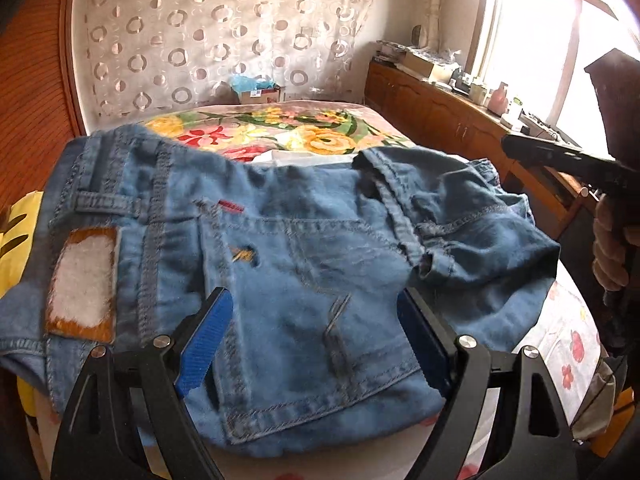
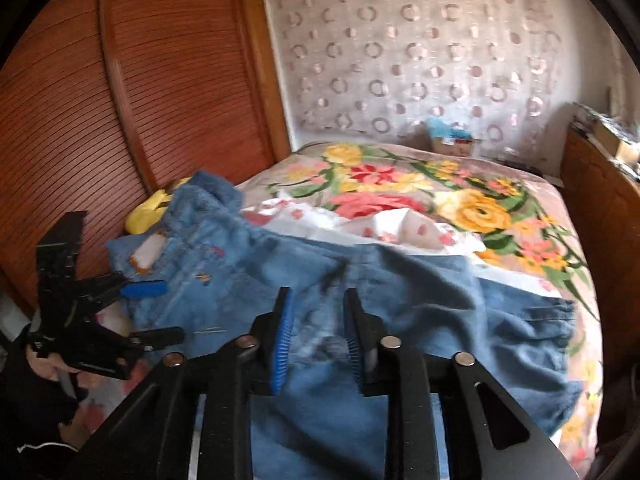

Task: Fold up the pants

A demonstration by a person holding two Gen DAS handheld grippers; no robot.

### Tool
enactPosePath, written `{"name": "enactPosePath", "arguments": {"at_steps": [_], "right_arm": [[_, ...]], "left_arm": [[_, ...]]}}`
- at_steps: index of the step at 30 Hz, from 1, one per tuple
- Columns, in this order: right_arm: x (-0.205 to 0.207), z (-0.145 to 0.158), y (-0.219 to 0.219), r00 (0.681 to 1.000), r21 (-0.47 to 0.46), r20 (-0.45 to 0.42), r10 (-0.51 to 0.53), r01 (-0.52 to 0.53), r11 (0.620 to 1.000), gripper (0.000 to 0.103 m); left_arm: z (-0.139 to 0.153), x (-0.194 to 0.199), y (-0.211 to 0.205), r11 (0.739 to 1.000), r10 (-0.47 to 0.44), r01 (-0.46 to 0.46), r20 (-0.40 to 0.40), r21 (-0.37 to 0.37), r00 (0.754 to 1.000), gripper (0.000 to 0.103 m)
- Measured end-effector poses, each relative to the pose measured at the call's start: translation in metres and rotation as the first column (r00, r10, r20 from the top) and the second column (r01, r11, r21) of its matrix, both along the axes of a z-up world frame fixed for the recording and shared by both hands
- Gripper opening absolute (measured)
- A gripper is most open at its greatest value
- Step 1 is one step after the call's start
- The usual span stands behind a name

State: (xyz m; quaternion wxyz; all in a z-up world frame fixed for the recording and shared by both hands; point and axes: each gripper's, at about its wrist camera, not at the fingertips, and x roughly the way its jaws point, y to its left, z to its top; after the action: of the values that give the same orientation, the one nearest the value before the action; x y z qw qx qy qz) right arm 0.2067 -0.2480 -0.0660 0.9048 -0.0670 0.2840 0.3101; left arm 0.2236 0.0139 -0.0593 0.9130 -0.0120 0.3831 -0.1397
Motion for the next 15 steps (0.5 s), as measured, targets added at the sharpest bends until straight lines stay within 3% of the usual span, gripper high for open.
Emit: {"name": "enactPosePath", "arguments": {"at_steps": [6,8,15], "right_arm": [[0.038,-0.009,-0.002,0.998,-0.073,0.007,-0.062,0.062,0.995,0.04],[0.059,-0.015,0.007,0.998,-0.101,-0.009,-0.057,0.056,0.993,0.04],[0.107,-0.03,0.023,0.996,-0.156,-0.078,-0.045,0.032,0.987,0.04]], "left_arm": [[0.006,0.018,-0.029,0.997,-0.065,0.066,0.008,-0.032,0.998,0.084],[0.007,0.022,-0.041,0.994,-0.097,0.096,-0.002,-0.041,0.995,0.075],[-0.006,0.036,-0.079,0.981,-0.191,0.189,-0.059,-0.042,0.98,0.055]]}}
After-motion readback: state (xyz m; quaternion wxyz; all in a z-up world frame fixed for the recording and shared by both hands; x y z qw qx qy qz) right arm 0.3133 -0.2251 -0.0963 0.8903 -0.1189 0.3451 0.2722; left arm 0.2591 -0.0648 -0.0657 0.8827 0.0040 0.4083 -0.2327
